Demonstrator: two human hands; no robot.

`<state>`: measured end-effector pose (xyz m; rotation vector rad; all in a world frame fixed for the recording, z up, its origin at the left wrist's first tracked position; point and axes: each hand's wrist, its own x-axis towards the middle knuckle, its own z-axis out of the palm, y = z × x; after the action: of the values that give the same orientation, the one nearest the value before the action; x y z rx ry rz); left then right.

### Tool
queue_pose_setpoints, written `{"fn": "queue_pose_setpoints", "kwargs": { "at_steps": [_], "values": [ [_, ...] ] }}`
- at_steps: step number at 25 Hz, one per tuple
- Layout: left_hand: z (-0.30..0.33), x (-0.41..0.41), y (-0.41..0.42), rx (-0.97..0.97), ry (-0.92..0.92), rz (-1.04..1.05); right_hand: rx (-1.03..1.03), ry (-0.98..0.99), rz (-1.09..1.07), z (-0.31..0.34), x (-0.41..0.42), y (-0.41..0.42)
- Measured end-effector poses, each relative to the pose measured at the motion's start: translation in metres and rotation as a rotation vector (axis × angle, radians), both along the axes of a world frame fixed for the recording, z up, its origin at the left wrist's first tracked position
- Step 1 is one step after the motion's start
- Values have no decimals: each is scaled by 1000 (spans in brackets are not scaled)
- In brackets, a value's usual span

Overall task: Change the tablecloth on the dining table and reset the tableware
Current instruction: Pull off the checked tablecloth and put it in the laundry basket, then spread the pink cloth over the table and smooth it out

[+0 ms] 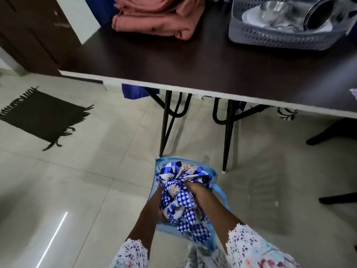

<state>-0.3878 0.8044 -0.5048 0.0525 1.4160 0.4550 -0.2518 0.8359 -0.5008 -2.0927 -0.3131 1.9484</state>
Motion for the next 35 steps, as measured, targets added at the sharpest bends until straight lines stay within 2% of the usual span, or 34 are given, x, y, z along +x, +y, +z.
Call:
{"fn": "queue_pose_setpoints", "kwargs": {
  "at_steps": [4,8,10,12,15,19,23,26,29,31,35],
  "values": [
    [-41,4,-3,-21,88,-55,56,-28,-115,-52,-9,-15],
    [-43,17,-13,-52,86,-40,156,-209,148,-62,-13,-35],
    [-45,27,-16,-34,90,-82,192,-203,238,-52,-16,-43],
    [-16,34,-21,7,89,-96,183,-224,283,-40,-23,-48],
    [35,29,-23,17,109,-107,196,-282,257,1,-33,-48],
    [117,18,-10,13,123,-123,218,-245,254,90,-36,-39],
    [232,14,32,125,138,-146,285,-266,133,202,-38,-13],
    [302,19,80,246,194,-169,390,-281,205,269,-31,29],
    [349,30,129,367,222,-189,474,-361,274,318,-14,81],
    [378,27,157,415,260,-219,510,-401,242,344,-4,112],
    [405,6,232,463,271,-193,560,-465,256,371,5,180]
  ]
}}
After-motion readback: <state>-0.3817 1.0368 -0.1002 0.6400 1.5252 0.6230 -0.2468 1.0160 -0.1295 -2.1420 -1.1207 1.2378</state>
